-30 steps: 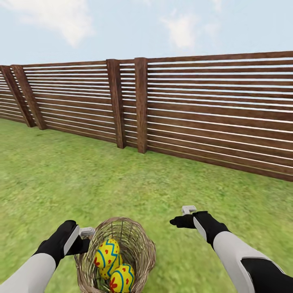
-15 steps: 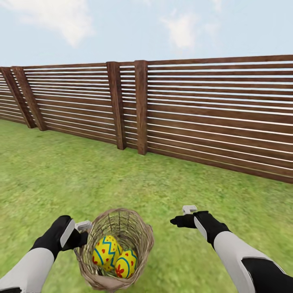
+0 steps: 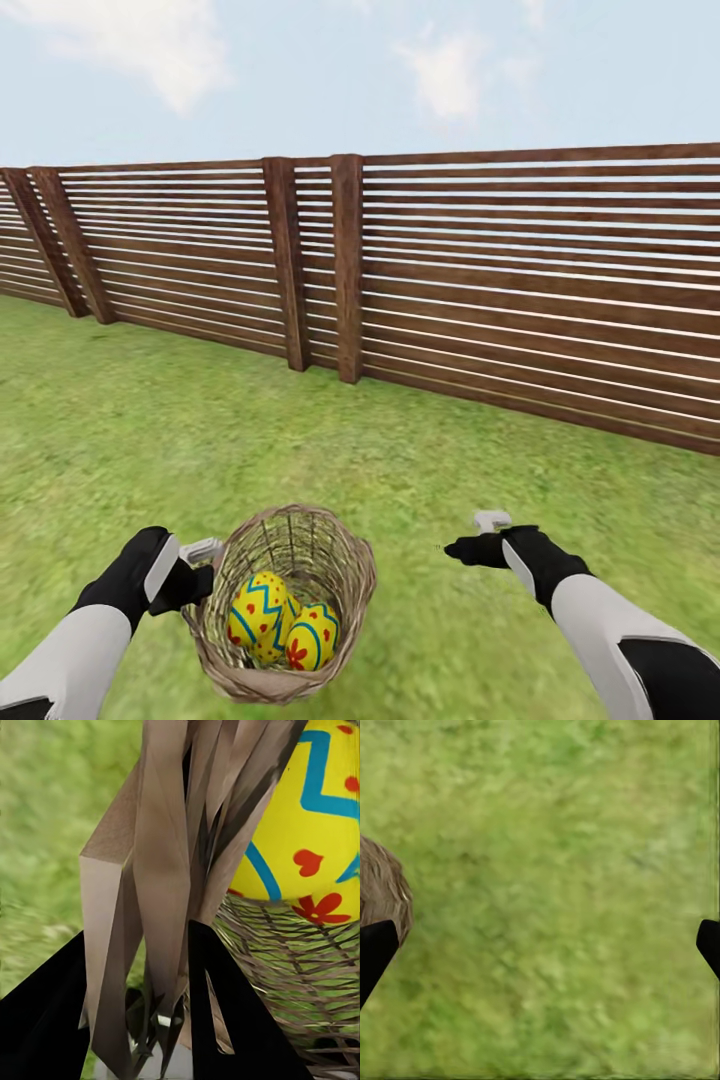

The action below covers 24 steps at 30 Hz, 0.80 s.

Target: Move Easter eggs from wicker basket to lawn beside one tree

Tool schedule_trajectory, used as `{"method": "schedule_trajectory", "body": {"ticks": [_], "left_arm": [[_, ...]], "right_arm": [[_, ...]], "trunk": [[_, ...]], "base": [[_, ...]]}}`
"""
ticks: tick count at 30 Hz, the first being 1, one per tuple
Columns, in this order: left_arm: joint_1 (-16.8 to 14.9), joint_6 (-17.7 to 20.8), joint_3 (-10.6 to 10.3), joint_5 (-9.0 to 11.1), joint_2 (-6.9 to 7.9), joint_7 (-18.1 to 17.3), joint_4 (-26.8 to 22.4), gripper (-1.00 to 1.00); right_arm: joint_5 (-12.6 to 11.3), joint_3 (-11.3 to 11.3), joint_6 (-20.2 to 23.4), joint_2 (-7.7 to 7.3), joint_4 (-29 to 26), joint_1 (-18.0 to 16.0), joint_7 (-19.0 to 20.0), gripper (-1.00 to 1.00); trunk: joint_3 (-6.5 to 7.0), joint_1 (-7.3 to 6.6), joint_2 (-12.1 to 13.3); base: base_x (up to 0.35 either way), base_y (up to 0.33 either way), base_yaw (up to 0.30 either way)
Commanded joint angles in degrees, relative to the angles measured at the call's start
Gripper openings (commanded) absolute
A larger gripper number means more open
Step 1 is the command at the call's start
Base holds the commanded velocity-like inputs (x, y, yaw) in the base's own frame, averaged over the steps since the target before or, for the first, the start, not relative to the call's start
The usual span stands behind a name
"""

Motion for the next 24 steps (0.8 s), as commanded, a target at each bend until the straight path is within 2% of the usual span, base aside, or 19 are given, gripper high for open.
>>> {"method": "schedule_trajectory", "body": {"ticks": [1,6,9,12,14,17,24], "left_arm": [[0.0,0.2,0.2,1.2,-0.06,0.3,0.0,-1.00],[0.0,0.2,0.1,1.2,-0.25,0.3,0.0,-1.00],[0.0,0.2,0.1,1.2,-0.24,0.3,0.1,-1.00],[0.0,0.2,0.1,1.2,-0.45,0.3,0.1,-1.00],[0.0,0.2,0.1,1.2,-0.48,0.3,0.1,-1.00],[0.0,0.2,0.1,1.2,-0.50,0.3,0.1,-1.00],[0.0,0.2,0.1,1.2,-0.67,0.3,0.0,-1.00]], "right_arm": [[0.4,-0.1,0.0,-0.26,0.7,1.4,0.3,1.00],[0.7,-0.1,-4.5,-0.31,4.0,5.9,0.2,1.00],[0.8,0.0,-6.1,-0.31,7.0,6.4,-1.2,1.00],[0.8,0.1,-13.6,-0.13,9.9,7.6,-1.6,1.00],[0.7,0.1,-16.4,-0.01,10.2,8.4,-1.7,1.00],[0.7,0.1,-18.0,-0.06,10.3,9.9,-1.7,1.00],[0.4,0.1,-18.4,-0.11,10.7,10.1,-1.7,1.00]], "trunk": [[0.13,-0.23,0.4],[1.03,-1.33,2.4],[1.57,-1.99,3.6],[2.11,-2.65,4.8],[2.47,-3.09,5.6],[3.01,-3.75,6.8],[4.26,-5.28,9.6]], "base": [[0.000,0.000,0.000],[0.000,0.000,0.000],[0.000,0.000,0.000],[0.000,0.000,0.000],[0.000,0.000,0.000],[0.000,0.000,0.000],[0.000,0.000,0.000]]}}
